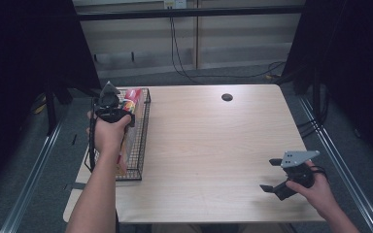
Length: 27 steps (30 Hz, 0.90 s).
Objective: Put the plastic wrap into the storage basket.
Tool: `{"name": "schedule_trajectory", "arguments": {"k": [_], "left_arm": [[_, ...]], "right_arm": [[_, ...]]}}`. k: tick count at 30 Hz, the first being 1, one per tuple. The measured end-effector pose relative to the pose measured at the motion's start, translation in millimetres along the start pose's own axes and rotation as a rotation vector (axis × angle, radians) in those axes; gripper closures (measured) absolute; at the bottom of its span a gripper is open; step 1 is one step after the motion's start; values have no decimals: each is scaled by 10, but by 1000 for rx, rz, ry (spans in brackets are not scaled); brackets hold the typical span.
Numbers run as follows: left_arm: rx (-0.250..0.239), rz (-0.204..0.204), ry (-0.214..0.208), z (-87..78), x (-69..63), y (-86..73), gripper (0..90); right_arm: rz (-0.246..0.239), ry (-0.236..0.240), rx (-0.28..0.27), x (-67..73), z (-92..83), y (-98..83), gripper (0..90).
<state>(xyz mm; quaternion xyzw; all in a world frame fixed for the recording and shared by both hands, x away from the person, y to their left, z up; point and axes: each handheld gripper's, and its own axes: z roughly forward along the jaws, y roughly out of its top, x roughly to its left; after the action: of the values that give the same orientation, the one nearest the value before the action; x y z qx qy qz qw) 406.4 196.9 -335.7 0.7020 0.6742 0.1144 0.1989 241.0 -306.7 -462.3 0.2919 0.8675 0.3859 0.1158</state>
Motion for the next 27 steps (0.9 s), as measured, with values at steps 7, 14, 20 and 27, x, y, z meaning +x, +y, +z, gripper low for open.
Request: {"name": "schedule_trajectory", "arguments": {"k": [7, 14, 20, 27], "left_arm": [[1, -13, 6, 20, 39, -19, 438], [0, -24, 9, 47, 79, -36, 439], [-5, -38, 9, 71, 112, -56, 439], [-3, -46, 21, 124, 151, -72, 438]], "right_arm": [[1, -2, 0, 1, 2, 0, 22], [-4, -2, -2, 1, 8, 0, 22], [0, -5, 1, 8, 9, 0, 22], [-2, -8, 0, 7, 7, 1, 22]]}}
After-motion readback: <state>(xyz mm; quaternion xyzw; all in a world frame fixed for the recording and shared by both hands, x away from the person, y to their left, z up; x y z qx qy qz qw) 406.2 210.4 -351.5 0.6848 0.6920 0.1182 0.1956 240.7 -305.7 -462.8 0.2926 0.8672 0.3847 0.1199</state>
